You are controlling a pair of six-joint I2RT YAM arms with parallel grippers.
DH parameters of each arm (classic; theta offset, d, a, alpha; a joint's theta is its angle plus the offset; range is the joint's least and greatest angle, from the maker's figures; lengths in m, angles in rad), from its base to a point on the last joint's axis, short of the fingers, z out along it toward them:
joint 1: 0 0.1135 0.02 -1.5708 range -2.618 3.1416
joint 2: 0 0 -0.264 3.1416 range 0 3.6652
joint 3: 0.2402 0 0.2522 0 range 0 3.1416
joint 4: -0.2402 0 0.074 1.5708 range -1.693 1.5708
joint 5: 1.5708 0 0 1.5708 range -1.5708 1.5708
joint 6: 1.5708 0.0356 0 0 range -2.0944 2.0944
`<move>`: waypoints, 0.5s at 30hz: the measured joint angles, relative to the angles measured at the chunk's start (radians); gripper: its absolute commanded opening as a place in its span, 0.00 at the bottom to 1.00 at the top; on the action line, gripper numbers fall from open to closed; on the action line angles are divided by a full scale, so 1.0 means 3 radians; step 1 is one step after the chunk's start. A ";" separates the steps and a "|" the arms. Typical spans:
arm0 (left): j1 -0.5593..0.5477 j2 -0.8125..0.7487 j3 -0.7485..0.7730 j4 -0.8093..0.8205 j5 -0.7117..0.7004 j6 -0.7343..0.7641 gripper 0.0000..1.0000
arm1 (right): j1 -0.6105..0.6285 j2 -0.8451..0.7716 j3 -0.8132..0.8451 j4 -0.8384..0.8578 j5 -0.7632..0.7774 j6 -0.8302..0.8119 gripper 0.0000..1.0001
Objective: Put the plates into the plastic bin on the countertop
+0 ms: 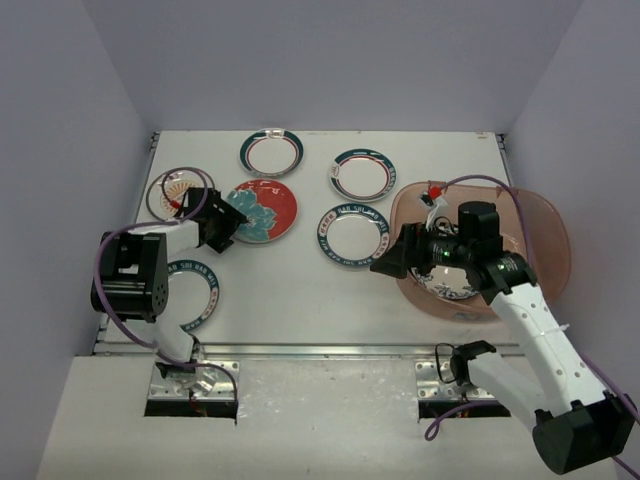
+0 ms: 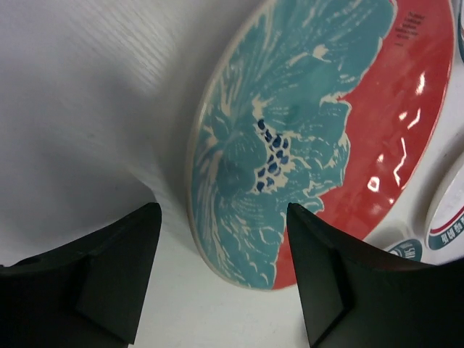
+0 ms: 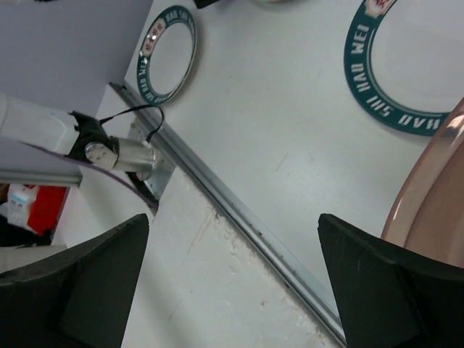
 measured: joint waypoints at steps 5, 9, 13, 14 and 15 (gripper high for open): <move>0.0154 0.0214 0.0034 0.0262 0.0167 0.0056 0.52 | 0.0012 -0.0148 -0.0295 0.0274 -0.0278 0.0109 0.99; 0.0202 0.0311 0.0033 0.0406 0.0261 0.0060 0.38 | 0.0012 -0.0359 -0.0288 0.0533 -0.0481 0.0143 0.99; 0.0204 0.0316 -0.0061 0.0524 0.0309 0.0017 0.28 | 0.0012 -0.0488 -0.0288 0.0660 -0.0537 0.0180 0.99; 0.0204 0.0316 -0.0084 0.0547 0.0323 0.0004 0.21 | 0.0012 -0.0501 -0.0288 0.0675 -0.0535 0.0189 0.99; 0.0205 0.0317 -0.0099 0.0559 0.0331 -0.0009 0.14 | 0.0012 -0.0501 -0.0287 0.0689 -0.0530 0.0197 0.99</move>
